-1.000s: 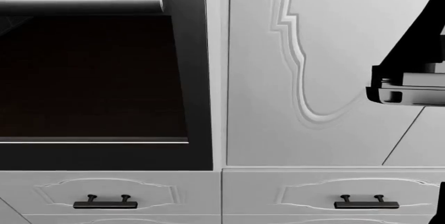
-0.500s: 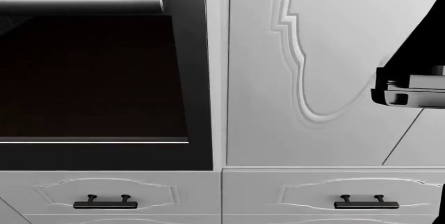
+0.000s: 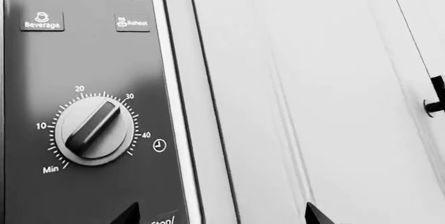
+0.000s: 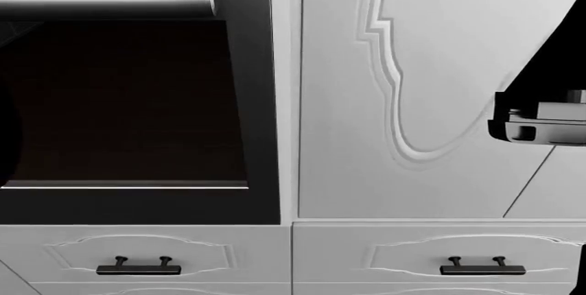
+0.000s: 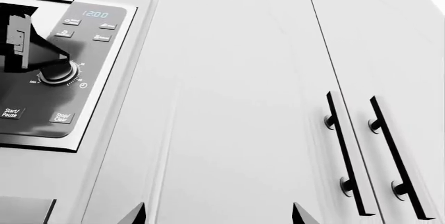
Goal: Open the microwave door
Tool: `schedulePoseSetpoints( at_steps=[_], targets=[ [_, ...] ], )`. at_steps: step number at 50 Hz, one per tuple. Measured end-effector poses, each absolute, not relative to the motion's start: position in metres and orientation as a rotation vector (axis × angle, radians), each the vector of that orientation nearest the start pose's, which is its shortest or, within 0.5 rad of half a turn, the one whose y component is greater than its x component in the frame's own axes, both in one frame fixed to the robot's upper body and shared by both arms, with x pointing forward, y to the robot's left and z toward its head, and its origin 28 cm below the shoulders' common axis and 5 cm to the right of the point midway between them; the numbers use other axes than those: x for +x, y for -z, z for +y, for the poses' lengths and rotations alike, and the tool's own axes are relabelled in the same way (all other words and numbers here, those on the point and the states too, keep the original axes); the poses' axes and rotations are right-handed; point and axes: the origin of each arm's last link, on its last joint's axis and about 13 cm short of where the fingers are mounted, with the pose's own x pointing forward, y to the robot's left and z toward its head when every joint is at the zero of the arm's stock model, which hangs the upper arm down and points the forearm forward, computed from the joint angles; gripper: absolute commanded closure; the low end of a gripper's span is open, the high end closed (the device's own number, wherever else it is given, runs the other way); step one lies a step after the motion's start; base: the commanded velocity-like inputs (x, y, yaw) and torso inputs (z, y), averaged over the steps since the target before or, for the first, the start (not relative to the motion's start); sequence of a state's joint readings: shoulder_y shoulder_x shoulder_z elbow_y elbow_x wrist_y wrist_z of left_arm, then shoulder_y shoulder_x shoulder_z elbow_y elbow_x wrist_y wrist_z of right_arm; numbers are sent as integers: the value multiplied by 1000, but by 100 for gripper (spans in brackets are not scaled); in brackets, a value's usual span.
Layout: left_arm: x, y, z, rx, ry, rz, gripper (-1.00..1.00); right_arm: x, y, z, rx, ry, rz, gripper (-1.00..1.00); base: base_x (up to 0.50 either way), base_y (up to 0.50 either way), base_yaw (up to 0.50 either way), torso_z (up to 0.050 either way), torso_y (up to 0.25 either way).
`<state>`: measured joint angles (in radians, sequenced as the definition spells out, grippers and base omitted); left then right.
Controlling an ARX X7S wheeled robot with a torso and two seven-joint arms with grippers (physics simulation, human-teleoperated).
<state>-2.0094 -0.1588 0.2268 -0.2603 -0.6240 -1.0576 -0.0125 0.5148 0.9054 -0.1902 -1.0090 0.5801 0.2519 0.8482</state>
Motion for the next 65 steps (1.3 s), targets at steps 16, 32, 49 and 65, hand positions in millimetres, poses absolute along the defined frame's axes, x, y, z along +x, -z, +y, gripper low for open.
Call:
schedulePoseSetpoints(
  at_steps=[16, 32, 49, 65],
  targets=[
    [284, -540, 199, -33, 364, -544, -100, 166, -271, -133, -93, 96, -977, -100, 0, 0, 0, 0, 0],
    [298, -537, 219, -95, 273, -555, -100, 166, -271, -133, -99, 98, -976, -100, 0, 0, 0, 0, 0],
    [290, -534, 241, -135, 199, -616, -100, 167, -273, -131, -102, 94, -977, -100, 0, 0, 0, 0, 0],
    [256, -527, 254, -106, 152, -717, -100, 168, -272, -131, -100, 92, -977, -100, 0, 0, 0, 0, 0]
  ],
)
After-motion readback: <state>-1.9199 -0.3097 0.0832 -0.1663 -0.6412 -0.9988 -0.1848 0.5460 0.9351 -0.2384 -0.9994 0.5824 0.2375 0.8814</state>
